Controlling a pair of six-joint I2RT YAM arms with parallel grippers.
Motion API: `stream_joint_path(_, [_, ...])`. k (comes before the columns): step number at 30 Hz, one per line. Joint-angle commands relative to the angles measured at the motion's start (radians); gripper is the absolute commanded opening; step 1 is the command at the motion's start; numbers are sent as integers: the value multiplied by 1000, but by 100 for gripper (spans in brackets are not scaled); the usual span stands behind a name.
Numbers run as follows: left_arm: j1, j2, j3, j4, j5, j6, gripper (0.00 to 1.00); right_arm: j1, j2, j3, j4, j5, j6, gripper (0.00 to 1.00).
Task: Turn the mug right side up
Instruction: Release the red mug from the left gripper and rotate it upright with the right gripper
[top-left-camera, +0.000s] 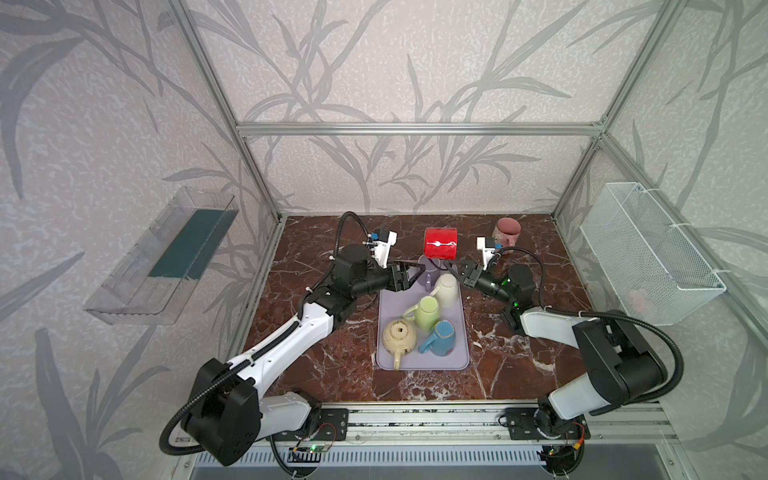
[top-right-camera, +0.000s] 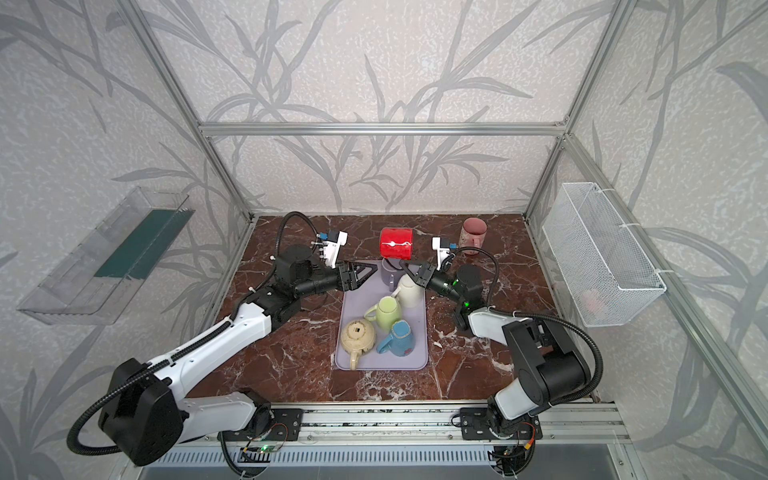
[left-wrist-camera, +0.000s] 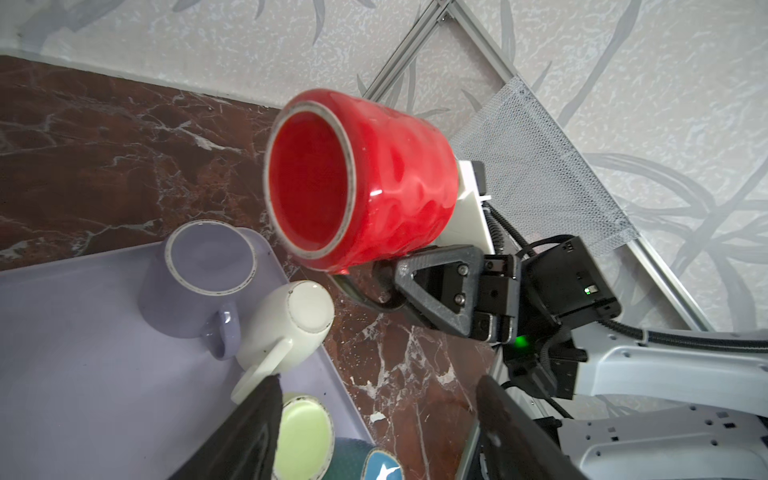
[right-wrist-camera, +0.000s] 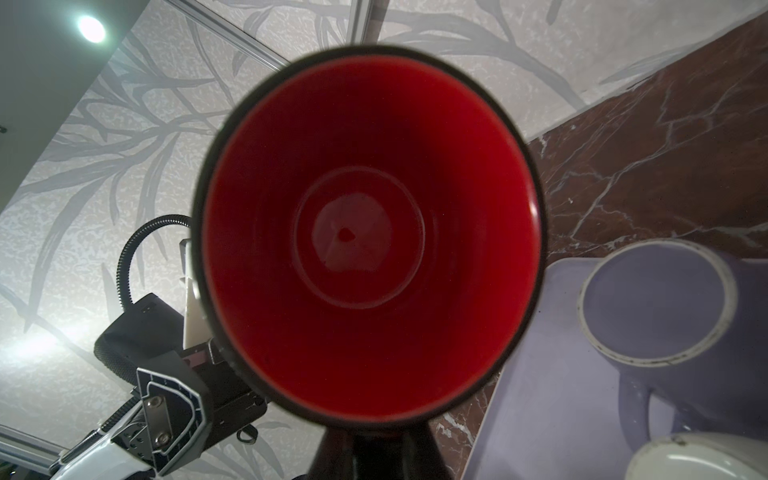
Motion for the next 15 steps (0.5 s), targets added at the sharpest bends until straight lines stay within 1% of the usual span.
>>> stream_joint_path(1, [6,-47,18,-123,-56,78,89,-9,-124,27,-151,40,-159,0])
stream_joint_path(2, [6,-52,31,-163,-76,98,97,-11,-149,34,-214,53,-192,0])
stream_joint_path(3, [5,-54,48,-212,-98,119,99,-15,-170,43,-273,64,-221,0])
stream_joint_path(6, [6,-57,104,-358,-188,188,99,-27,-212,78,-436,90,-289,0])
stream_joint_path(8, [6,-65,131,-422,-245,219,99,-33,-227,104,-524,104,-335,0])
stream_joint_path(12, [7,-98,152,-478,-317,268,99,-45,-247,172,-731,164,-436,0])
stream_joint_path(15, [11,-101,171,-527,-364,308,99,-49,-240,246,-884,206,-551,0])
